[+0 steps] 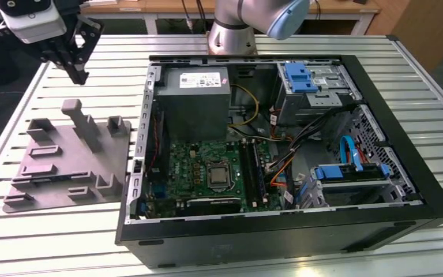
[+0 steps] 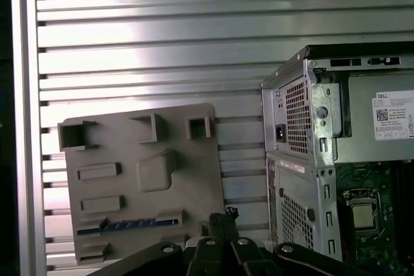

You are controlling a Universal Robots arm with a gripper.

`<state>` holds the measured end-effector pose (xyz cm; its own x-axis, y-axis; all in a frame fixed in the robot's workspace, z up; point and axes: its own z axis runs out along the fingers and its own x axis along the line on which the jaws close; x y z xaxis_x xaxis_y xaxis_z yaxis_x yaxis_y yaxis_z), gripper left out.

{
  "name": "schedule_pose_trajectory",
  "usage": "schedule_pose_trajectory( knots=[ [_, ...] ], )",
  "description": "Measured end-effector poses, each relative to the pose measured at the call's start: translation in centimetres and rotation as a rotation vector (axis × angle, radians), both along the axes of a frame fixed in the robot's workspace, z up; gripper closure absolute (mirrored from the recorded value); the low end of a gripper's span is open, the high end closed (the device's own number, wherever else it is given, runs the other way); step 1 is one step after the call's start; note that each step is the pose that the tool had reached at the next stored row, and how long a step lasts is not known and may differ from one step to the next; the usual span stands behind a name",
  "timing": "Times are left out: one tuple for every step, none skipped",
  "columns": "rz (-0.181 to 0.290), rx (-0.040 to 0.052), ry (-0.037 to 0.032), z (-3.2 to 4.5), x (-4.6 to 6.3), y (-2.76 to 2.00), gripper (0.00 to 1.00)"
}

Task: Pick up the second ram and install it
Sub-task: 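Reach for the second ram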

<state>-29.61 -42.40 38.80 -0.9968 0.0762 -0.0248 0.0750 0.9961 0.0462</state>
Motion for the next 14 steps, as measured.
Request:
schedule_pose_trajectory(
  knots=[
    [0.0,0.0,0.0,-0.02,-0.1,-0.04,0.89],
    [0.0,0.0,0.0,-0.04,-0.2,-0.08,0.89],
    [0.0,0.0,0.0001,-0.06,-0.3,-0.13,0.89],
    [0.0,0.0,0.0,-0.08,-0.5,-0.17,0.89],
    [0.0,0.0,-0.0001,-0.1,-0.6,-0.21,0.89],
    [0.0,-0.0001,0.0,-0.11,-0.8,-0.25,0.89],
    [0.0,0.0,0.0001,-0.13,-0.9,-0.3,0.89],
    [0.0,0.0,0.0,-0.16,-1.1,-0.35,0.89],
    [0.0,0.0,0.0,-0.18,-1.3,-0.39,0.89],
    [0.0,0.0,0.0,-0.19,-1.5,-0.42,0.89],
    [0.0,0.0,0.0,-0.21,-1.6,-0.45,0.89],
    [0.0,0.0,0.0,-0.22,-1.8,-0.46,0.89],
    [0.0,-0.0001,0.0001,-0.23,-2.0,-0.48,0.89],
    [0.0,0.0,0.0,-0.25,-2.1,-0.5,0.89]
  ],
)
